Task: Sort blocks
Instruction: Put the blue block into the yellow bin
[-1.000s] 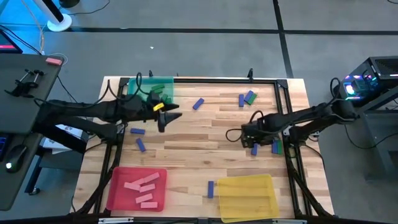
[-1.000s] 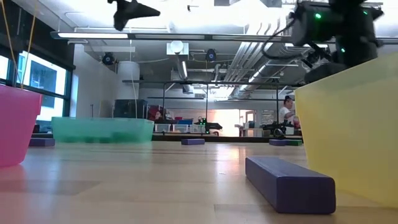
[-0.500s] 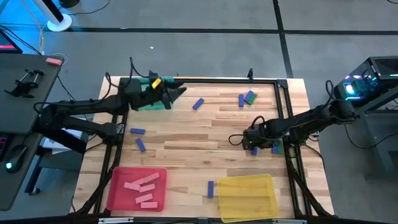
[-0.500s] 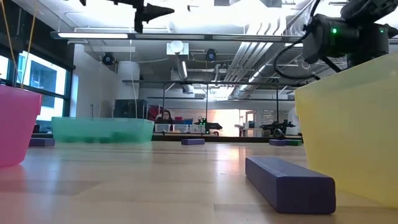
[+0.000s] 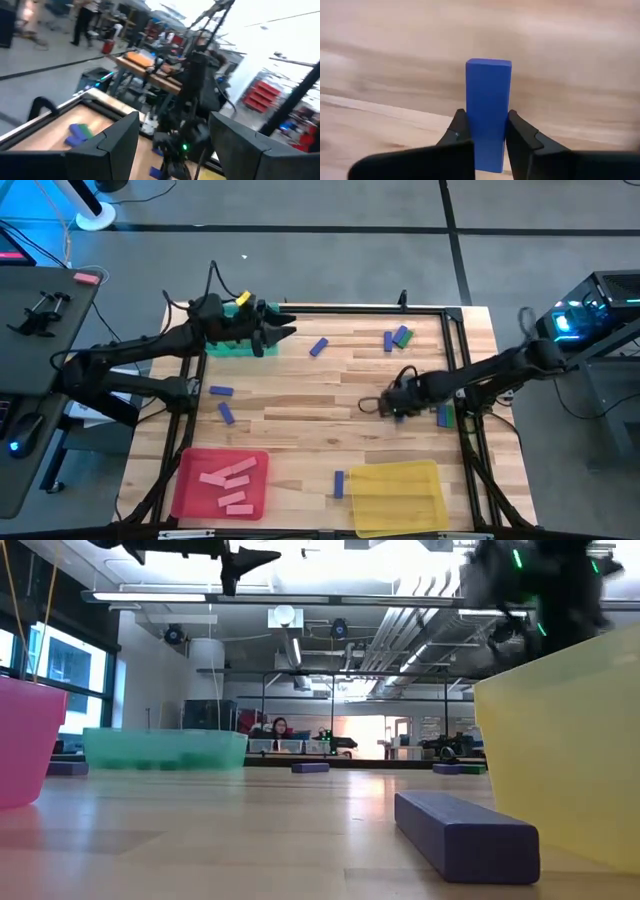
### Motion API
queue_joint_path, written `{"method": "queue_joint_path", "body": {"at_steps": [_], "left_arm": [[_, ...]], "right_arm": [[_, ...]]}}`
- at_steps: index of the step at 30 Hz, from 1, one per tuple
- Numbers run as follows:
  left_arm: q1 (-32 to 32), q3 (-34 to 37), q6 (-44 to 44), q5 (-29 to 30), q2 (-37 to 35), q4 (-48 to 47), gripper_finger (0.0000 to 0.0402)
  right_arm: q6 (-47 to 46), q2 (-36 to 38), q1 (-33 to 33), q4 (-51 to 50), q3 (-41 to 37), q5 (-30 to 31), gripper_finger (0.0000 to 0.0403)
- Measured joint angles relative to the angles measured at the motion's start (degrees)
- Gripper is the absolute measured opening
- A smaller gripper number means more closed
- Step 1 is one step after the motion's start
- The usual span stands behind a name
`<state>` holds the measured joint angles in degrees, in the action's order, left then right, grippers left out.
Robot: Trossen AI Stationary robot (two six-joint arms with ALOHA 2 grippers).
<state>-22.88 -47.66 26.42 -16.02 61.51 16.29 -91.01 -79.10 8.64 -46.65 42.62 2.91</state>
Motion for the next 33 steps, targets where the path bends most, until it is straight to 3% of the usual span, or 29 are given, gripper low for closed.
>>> {"method": "queue_joint_path", "body": {"at_steps": [5, 9, 14, 19, 22, 25, 30, 33], "left_arm": [[-3.4, -0.1, -0.1, -8.0, -2.0, 4.0, 0.0224], [-5.9, -0.1, -0.2, -11.8, -3.2, 4.1, 0.0224], [-6.4, 0.0, 1.4, -13.7, -3.3, 3.1, 0.0224], [-5.1, 0.0, 4.2, -13.9, -3.4, 0.8, 0.0224], [-4.0, 0.0, 4.9, -13.8, -3.4, 0.6, 0.0224], [-2.7, 0.0, 5.1, -12.0, -3.4, 0.1, 0.0224], [-0.4, 0.0, 8.3, -8.2, -3.4, 0.2, 0.0224], [1.6, 0.0, 8.5, -4.6, -3.4, 0.1, 0.0224]], "right_arm": [[5.4, 2.9, -2.3, -6.3, 14.0, 9.4, 0.0033], [17.5, 3.9, -2.6, -5.1, 25.9, 16.4, 0.0033], [27.3, 2.9, 0.8, 4.5, 35.4, 14.2, 0.0033], [30.3, -1.9, 11.3, 17.4, 37.9, 9.7, 0.0033], [26.6, -5.1, 19.5, 22.7, 38.0, 5.3, 0.0033], [17.7, -6.5, 29.3, 21.4, 38.0, 5.7, 0.0033], [-3.8, -8.3, 43.6, 7.5, 38.1, 9.7, 0.0033], [-13.2, -11.3, 46.3, -2.1, 38.0, 11.5, 0.0033]]}}
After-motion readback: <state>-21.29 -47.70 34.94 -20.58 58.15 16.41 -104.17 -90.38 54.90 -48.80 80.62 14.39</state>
